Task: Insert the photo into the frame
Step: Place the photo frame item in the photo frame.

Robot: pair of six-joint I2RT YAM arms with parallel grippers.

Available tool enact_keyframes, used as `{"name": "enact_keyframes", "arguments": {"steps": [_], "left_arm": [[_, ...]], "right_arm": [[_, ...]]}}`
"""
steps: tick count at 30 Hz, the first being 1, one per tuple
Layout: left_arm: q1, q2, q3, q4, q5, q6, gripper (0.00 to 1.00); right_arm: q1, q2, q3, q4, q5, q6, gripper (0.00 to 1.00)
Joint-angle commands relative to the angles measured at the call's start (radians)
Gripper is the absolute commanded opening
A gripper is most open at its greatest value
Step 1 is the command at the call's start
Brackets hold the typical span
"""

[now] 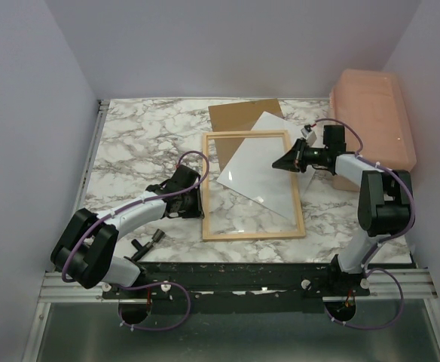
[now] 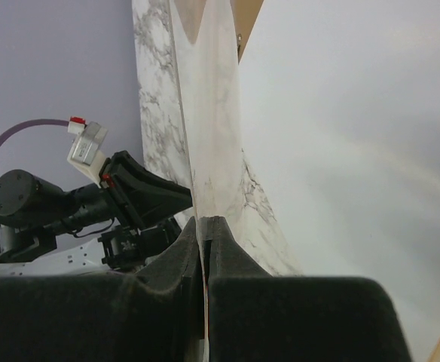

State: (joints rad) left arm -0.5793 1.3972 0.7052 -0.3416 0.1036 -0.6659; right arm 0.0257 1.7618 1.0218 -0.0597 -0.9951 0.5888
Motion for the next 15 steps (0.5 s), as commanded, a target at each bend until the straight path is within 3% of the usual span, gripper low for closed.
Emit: {"name": "enact_keyframes", "arguments": {"steps": [1, 15], "left_arm": [[-0.016, 0.057, -0.032, -0.030, -0.085, 0.026, 0.19], [-0.019, 0.059, -0.029, -0.032, -0.087, 0.025, 0.19]], "right_arm": [[0.020, -0.029, -0.005, 0.014, -0.069, 0.078, 0.01], [0.019, 0.085, 0.013, -0.022, -0.039, -0.013, 0.01]]}}
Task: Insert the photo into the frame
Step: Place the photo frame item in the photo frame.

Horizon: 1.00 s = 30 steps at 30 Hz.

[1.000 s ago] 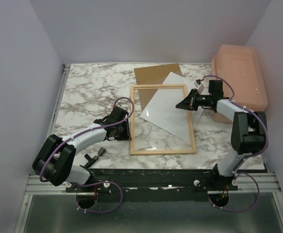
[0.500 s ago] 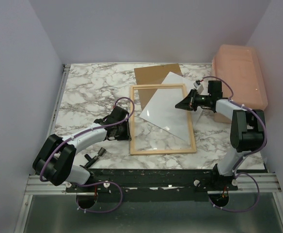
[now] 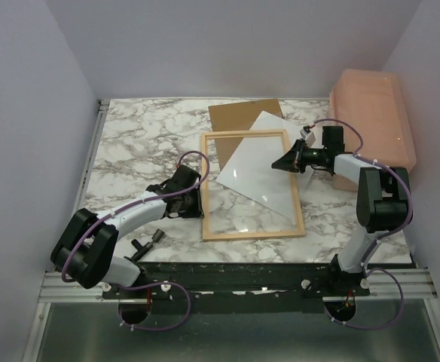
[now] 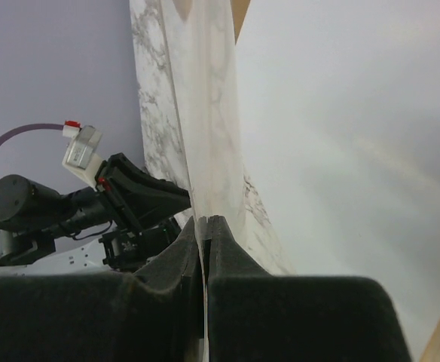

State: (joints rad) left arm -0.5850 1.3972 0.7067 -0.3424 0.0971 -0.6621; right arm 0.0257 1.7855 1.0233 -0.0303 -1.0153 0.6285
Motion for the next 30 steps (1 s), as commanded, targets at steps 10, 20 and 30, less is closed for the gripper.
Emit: {"name": "enact_keyframes", "arguments": {"steps": [10, 20, 30], "left_arm": [[-0.013, 0.057, -0.030, -0.032, -0.083, 0.021, 0.19], [-0.015, 0.047, -0.036, -0.033, -0.088, 0.019, 0.19], [-0.016, 0.043, -0.038, -0.029, -0.088, 0.018, 0.19]], "right_arm": [[0.019, 0.110, 0.059, -0.130, 0.019, -0.158, 0.03], [0.020, 0.033, 0.066, -0.128, -0.063, -0.137, 0.01], [0.022, -0.077, 0.034, -0.025, -0.096, 0.045, 0.01]]}}
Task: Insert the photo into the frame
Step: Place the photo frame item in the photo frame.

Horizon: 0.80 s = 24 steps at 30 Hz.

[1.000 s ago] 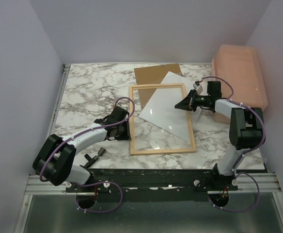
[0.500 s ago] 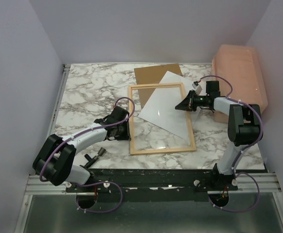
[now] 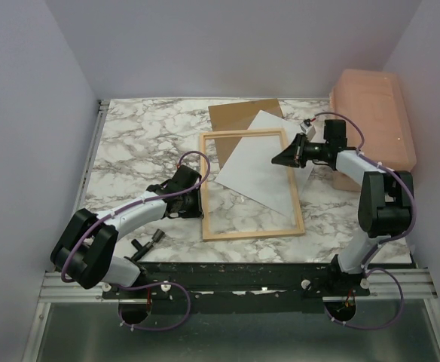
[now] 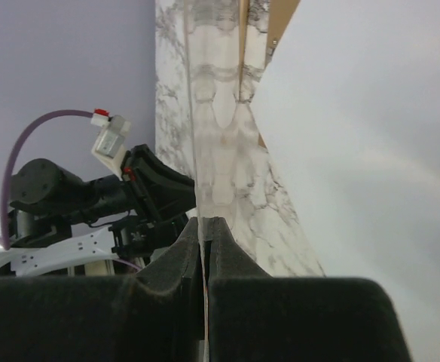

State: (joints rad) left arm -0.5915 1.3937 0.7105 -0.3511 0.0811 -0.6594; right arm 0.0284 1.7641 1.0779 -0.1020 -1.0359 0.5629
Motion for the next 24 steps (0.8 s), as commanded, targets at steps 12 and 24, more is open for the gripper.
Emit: {"name": "enact_keyframes", "arguments": {"steps": [12, 24], "left_arm": [[-0.012, 0.054, -0.038, -0.023, -0.072, 0.015, 0.19], [-0.013, 0.054, -0.037, -0.023, -0.073, 0.017, 0.19]], "right_arm": [[0.030, 0.034, -0.037, 0.122, -0.069, 0.140, 0.01], [0.030, -0.041, -0.002, 0.104, -0.067, 0.186, 0.01]]}}
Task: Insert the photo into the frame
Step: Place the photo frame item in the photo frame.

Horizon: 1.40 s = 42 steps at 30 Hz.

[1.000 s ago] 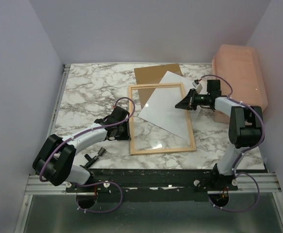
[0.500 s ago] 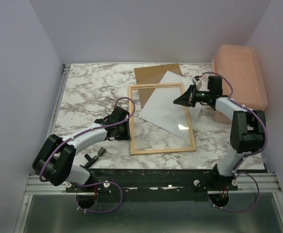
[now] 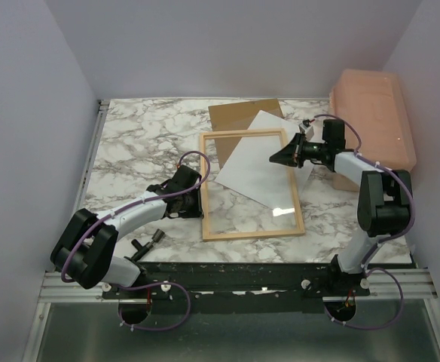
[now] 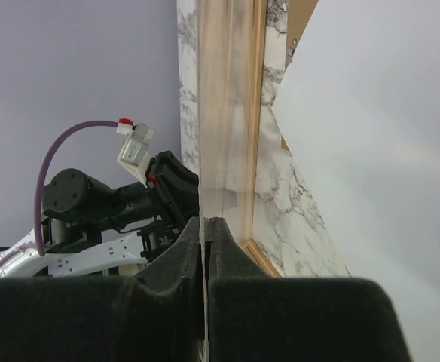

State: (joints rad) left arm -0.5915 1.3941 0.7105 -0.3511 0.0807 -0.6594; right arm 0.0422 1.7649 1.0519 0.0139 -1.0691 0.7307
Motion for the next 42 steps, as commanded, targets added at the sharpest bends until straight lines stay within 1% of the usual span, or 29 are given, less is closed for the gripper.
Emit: {"name": "enact_keyframes", "arguments": {"steps": [1, 8, 11, 16, 27, 42], "left_arm": [[-0.013, 0.054, -0.037, -0.024, -0.072, 0.017, 0.19], [-0.014, 0.054, -0.035, -0.027, -0.073, 0.018, 0.19], [-0.014, 0.055, -0.034, -0.025, -0.072, 0.019, 0.19], [-0.014, 0.055, -0.035, -0.026, -0.073, 0.018, 0.19], [-0.016, 0.055, -0.034, -0.025, -0.073, 0.020, 0.19], [-0.018, 0.057, -0.034, -0.025, -0.072, 0.020, 0.19]], "right_arm": [[0.016, -0.051, 0.027, -0.012, -0.032, 0.022, 0.01], [0.016, -0.094, 0.051, -0.012, -0.021, 0.027, 0.01], [0.016, -0.076, 0.059, -0.058, -0.018, 0.007, 0.01], [0.016, -0.052, 0.065, -0.064, -0.025, -0.002, 0.01], [0.016, -0.043, 0.157, -0.116, -0.016, -0.009, 0.01], [0.016, 0.021, 0.102, -0.143, 0.014, -0.089, 0.01]]}}
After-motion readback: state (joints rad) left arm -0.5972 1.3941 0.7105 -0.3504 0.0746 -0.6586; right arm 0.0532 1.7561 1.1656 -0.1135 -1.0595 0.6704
